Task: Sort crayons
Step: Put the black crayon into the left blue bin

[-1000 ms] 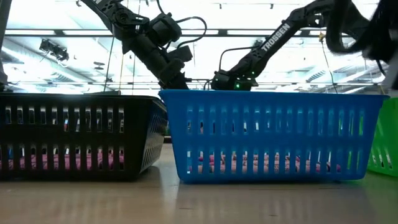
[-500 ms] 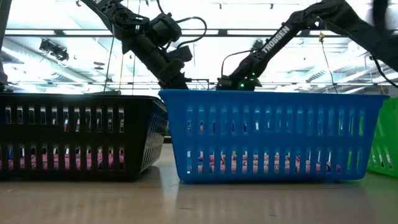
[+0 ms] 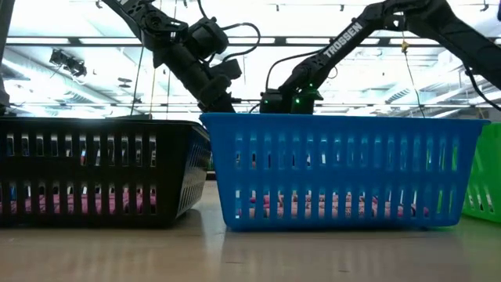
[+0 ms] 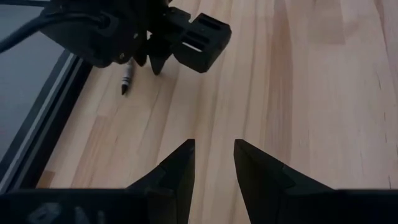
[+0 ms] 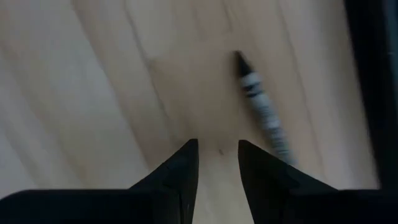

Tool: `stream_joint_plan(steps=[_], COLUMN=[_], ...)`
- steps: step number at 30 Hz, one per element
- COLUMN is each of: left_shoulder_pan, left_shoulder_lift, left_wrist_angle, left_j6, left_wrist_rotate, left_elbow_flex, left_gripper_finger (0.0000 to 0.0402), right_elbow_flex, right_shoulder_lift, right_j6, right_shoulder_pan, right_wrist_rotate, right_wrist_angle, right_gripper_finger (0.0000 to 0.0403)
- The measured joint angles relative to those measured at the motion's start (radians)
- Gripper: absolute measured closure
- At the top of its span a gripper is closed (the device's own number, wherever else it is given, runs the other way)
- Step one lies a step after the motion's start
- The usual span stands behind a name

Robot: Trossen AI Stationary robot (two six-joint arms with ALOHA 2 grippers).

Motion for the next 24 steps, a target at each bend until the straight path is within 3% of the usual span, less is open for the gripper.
stream_joint_plan(steps=[7, 15, 24], left_shoulder_pan=[0.000, 0.000, 0.000], left_shoulder_lift=[0.000, 0.000, 0.000], left_wrist_angle=[0.001, -0.002, -0.009], left_j6=[0.007, 0.055, 0.051], left_wrist_rotate=[-0.001, -0.001, -0.001], left_elbow_flex=[0.000, 0.000, 0.000], left_gripper_finger=[0.0281, 0.0281, 0.0281], right_elbow_flex=[-0.001, -0.001, -0.001], right_shoulder_lift=[-0.002, -0.002, -0.001], right_j6=[-0.057, -0.083, -0.147], right_shoulder_pan=[0.019, 0.013, -0.031], right_wrist_rotate=[0.143, 0.172, 0.090], right_wrist_angle=[-0.005, -0.006, -0.010], right_gripper_finger=[0.0281, 0.0281, 0.0281])
